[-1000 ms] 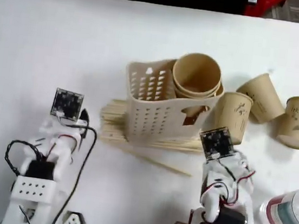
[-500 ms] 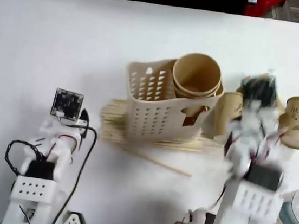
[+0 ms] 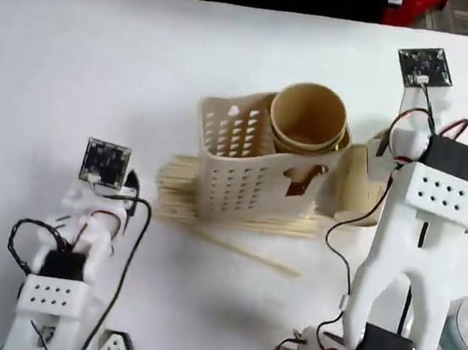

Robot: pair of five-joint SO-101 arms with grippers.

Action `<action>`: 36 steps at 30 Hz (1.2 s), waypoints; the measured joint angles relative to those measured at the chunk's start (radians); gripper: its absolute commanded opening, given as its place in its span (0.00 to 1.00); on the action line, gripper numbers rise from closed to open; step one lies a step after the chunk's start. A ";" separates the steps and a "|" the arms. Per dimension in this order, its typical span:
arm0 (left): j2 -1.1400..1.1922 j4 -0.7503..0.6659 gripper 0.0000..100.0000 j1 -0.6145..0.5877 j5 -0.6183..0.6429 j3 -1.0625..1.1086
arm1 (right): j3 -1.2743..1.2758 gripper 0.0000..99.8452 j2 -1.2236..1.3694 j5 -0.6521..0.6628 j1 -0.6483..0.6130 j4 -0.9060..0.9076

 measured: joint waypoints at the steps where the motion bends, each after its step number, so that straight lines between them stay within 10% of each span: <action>1: 0.000 0.000 0.04 -0.003 0.000 0.000 | 0.000 0.05 -0.015 -0.002 0.000 0.008; 7: 0.000 0.000 0.05 -0.021 -0.069 0.000 | 0.068 0.05 -0.212 -0.031 -0.002 0.058; 13: 0.000 -0.003 0.30 -0.072 -0.074 -0.006 | 0.334 0.20 -0.470 -0.028 -0.018 0.031; 36: 0.000 0.468 0.27 -0.084 -0.071 -0.898 | 1.106 0.20 -1.214 0.207 0.008 -0.068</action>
